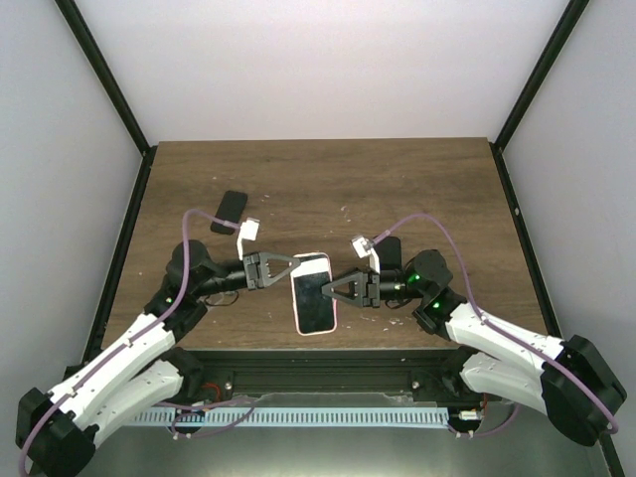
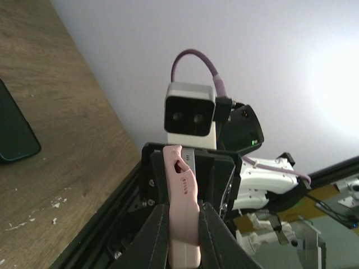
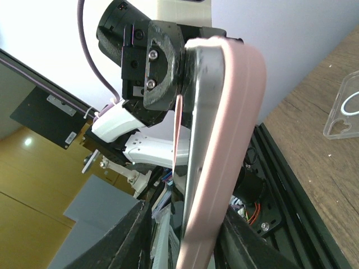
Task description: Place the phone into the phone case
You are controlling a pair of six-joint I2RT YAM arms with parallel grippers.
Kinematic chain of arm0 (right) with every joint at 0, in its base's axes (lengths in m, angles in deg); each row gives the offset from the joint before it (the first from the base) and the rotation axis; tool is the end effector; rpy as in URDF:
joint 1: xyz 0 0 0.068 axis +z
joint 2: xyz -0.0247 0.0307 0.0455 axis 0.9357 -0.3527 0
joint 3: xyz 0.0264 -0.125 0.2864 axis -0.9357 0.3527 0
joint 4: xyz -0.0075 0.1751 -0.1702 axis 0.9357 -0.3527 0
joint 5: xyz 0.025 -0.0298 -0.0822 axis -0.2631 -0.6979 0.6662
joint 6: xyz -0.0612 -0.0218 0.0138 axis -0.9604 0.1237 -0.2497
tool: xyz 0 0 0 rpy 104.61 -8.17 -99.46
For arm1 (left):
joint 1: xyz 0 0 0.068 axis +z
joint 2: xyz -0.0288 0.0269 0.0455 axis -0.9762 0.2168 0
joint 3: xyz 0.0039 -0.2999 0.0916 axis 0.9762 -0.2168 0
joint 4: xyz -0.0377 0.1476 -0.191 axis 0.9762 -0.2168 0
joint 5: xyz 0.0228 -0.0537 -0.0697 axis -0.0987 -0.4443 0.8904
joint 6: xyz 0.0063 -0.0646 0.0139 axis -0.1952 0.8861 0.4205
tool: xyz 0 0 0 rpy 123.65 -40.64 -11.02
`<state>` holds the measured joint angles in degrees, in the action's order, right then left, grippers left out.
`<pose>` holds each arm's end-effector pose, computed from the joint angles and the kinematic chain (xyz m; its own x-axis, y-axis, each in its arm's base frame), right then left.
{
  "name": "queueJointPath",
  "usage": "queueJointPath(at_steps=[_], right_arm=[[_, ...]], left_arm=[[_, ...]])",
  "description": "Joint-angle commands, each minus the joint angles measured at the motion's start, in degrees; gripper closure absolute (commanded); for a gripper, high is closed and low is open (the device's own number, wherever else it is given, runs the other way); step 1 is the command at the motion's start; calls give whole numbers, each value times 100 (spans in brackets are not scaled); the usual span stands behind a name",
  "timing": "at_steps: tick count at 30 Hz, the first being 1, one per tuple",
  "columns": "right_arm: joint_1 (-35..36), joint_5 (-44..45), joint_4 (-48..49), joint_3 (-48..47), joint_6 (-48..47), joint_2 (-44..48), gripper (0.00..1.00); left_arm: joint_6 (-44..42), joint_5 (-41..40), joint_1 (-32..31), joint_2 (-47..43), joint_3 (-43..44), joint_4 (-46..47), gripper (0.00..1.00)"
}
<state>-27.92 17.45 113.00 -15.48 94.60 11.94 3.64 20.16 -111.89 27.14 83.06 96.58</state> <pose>0.1082 0.1516 0.3105 -0.7967 -0.0109 -0.6042 -0.5987 -0.1218 0.7916 0.1028 -0.1137 0.3329 -0.8371 -0.1893 -0.5133 0.4992 0.1195 -0.8582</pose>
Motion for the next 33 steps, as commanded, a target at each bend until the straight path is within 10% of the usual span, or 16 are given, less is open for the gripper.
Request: queueJointPath(at_steps=[1, 13, 22, 28, 33], right_arm=[[23, 268, 466, -289, 202, 13, 66], [27, 397, 273, -441, 460, 208, 57], [19, 445, -130, -449, 224, 482, 76], [14, 391, -233, -548, 309, 394, 52], [15, 296, -117, -621, 564, 323, 70]], left_arm=[[-104, 690, -21, 228, 176, 458, 100], [-799, 1063, -19, 451, 364, -88, 100], [-1318, 1081, -19, 576, 466, -738, 100], [-1411, 1183, -15, 631, 465, -796, 100], [-1495, 1200, -18, 708, 508, -891, 100]])
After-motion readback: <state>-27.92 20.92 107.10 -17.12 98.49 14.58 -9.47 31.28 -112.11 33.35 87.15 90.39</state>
